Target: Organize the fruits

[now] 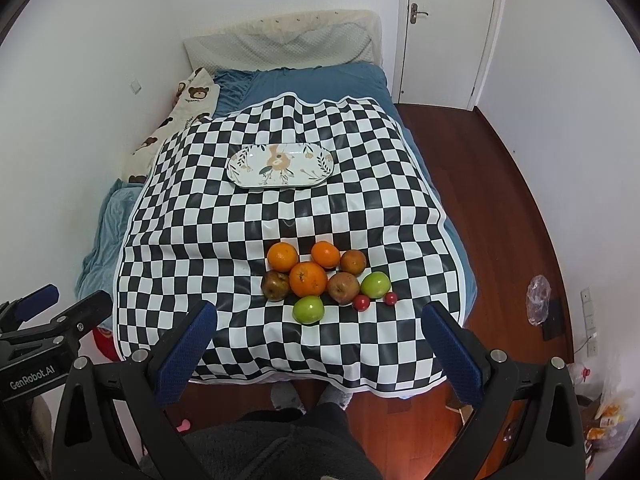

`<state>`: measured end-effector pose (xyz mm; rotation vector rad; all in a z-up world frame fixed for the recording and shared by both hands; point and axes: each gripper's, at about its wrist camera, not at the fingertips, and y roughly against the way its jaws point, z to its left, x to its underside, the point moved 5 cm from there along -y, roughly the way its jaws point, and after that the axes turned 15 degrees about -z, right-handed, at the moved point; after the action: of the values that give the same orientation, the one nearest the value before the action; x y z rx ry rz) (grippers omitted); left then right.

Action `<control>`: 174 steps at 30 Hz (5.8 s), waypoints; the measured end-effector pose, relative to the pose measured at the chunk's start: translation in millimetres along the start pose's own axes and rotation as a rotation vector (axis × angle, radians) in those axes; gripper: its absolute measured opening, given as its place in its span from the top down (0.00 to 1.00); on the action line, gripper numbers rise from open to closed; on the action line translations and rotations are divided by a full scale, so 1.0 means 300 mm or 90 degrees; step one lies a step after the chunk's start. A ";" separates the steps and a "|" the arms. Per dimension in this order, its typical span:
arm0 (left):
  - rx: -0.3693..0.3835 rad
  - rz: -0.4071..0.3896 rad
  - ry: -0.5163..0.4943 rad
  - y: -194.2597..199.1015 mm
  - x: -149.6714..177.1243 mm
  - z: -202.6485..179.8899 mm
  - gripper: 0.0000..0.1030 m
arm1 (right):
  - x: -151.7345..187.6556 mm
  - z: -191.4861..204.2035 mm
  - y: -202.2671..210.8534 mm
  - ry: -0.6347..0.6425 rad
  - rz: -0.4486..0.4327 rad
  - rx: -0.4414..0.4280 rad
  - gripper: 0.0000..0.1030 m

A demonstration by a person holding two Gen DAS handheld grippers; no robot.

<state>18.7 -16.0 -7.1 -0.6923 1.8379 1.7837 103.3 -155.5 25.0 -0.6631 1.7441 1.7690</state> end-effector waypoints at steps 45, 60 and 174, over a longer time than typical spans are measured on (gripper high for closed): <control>0.009 -0.011 0.008 0.043 0.010 0.006 0.00 | -0.055 -0.005 0.046 -0.001 -0.018 -0.003 0.00; 0.009 -0.013 0.009 0.043 0.011 0.008 0.00 | -0.061 -0.013 0.041 -0.024 -0.026 -0.019 0.00; 0.080 0.310 0.108 -1.897 -0.971 -0.127 0.45 | -0.574 -0.164 -1.652 0.029 0.226 -0.132 0.27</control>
<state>612.2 -58.6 -244.4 -0.3747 2.3662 1.9202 569.1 -216.0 -214.0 -0.5003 1.8100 2.2145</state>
